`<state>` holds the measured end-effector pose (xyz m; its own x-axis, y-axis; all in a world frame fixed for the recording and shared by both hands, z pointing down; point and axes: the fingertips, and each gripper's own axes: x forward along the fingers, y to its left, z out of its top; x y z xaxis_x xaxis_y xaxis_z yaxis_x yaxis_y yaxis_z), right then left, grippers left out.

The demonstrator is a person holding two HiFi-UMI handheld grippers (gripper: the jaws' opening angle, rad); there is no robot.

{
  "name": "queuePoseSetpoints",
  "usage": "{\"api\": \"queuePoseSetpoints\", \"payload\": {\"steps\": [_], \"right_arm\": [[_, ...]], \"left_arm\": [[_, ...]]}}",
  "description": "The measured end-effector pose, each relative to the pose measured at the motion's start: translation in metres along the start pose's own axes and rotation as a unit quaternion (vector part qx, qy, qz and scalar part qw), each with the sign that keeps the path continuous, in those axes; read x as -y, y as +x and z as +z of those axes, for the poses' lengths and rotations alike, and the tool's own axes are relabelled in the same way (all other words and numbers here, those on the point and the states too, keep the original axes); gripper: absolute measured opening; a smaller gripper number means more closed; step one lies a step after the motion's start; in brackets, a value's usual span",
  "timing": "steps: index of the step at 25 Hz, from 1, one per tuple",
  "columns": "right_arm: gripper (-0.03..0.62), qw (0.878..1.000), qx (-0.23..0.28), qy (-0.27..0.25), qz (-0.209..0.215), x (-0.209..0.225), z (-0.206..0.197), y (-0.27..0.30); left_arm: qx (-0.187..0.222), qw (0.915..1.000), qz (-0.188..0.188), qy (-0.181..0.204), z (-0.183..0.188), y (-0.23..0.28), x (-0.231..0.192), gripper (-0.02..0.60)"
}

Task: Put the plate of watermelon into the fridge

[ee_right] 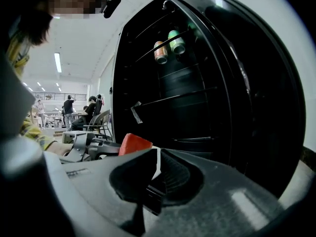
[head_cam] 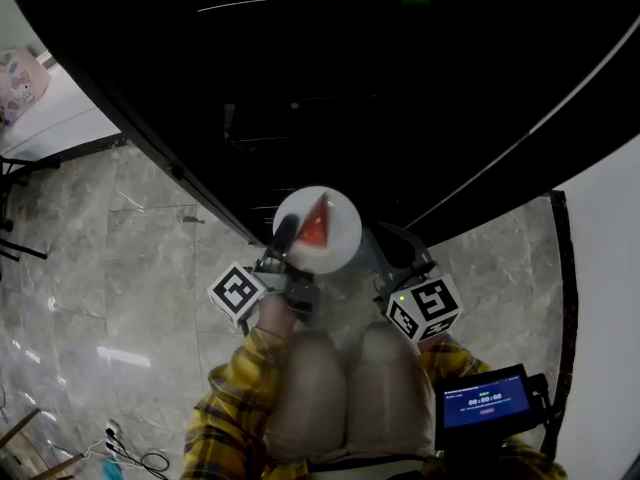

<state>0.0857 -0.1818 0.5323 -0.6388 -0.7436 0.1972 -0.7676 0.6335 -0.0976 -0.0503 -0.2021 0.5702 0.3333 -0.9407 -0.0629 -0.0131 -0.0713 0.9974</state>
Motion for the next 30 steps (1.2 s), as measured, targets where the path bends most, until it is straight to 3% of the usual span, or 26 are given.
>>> {"api": "queuePoseSetpoints", "payload": {"steps": [5, 9, 18, 22, 30], "right_arm": [[0.018, 1.0, 0.0, -0.004, -0.008, 0.002, -0.039, 0.004], [0.02, 1.0, -0.003, 0.014, 0.008, -0.002, -0.039, 0.002], [0.05, 0.999, -0.024, 0.03, 0.033, -0.006, -0.055, 0.016], [0.073, 0.994, -0.048, 0.082, 0.044, -0.001, -0.068, 0.021], [0.094, 0.977, -0.085, 0.184, 0.065, 0.001, -0.085, 0.037]], "left_arm": [[0.032, 0.9989, 0.012, -0.03, 0.011, -0.003, -0.034, 0.032], [0.053, 0.9985, 0.002, -0.01, 0.018, 0.001, -0.03, 0.034], [0.078, 0.9969, 0.002, -0.003, 0.019, 0.019, -0.039, 0.035], [0.081, 0.9966, 0.011, 0.007, 0.02, 0.022, -0.045, 0.04], [0.103, 0.9944, 0.0, -0.023, 0.027, 0.022, -0.053, 0.04]]}}
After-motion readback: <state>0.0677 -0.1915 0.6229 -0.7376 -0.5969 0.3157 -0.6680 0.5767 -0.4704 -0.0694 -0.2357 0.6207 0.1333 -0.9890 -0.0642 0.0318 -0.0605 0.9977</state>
